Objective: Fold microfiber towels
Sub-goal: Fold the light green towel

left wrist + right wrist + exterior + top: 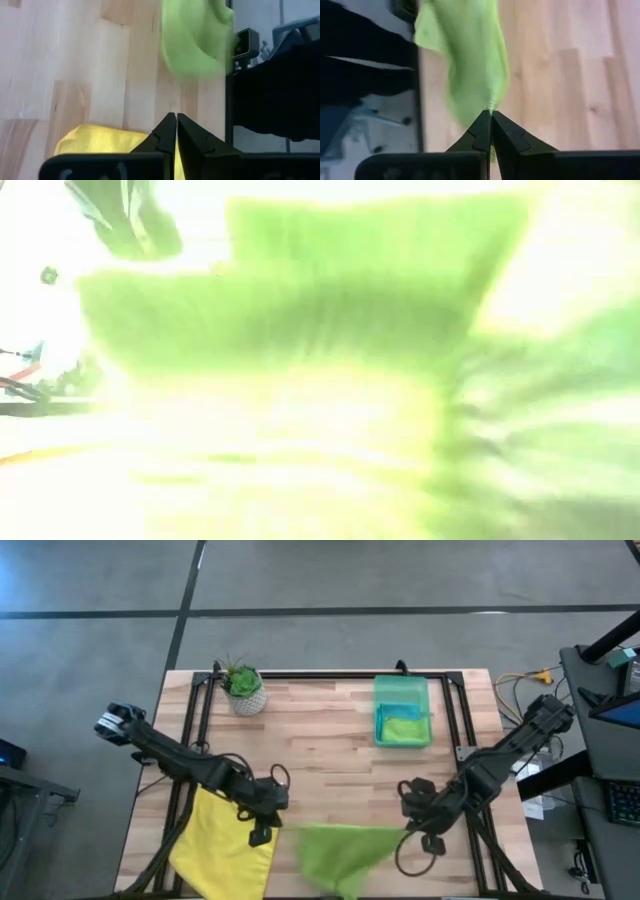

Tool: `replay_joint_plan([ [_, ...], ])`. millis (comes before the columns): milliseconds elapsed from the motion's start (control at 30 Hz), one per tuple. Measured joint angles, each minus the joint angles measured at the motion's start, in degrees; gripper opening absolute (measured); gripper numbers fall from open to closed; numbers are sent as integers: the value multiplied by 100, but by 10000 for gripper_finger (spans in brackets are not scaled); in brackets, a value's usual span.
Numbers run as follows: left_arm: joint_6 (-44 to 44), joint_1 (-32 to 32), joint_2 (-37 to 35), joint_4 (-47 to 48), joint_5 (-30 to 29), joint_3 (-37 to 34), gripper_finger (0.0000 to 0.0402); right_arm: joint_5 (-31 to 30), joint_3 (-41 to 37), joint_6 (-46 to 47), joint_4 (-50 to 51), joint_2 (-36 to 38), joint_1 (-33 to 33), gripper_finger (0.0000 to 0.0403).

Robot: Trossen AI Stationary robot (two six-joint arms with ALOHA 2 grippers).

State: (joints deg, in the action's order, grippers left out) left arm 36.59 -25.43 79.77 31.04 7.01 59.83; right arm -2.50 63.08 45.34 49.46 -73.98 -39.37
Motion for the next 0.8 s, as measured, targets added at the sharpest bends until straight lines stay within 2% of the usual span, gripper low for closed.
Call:
replay_joint_plan([
  [100, -106, 42, -166, 107, -237, 70, 0, -392, 14, 13, 172, 88, 162, 9],
  [267, -290, 230, -824, 1037, -1780, 317, 0, -1930, 811, -273, 1259, 234, 417, 9],
  [367, -578, 473, -1189, 955, -1898, 330, 0, -2002, 1225, -905, 1258, 306, 620, 9],
  [533, -982, 787, -1332, 95, -1641, 259, 0, -2008, 1675, -1281, 1264, 326, 997, 9],
  [633, -1309, 922, -1159, -776, -1653, 226, 0, -2006, 1851, -1312, 1264, 334, 1283, 9],
  [800, -1350, 1250, -599, -2484, -1674, 216, 5, -2011, 2156, -1278, 1038, 330, 1762, 9],
])
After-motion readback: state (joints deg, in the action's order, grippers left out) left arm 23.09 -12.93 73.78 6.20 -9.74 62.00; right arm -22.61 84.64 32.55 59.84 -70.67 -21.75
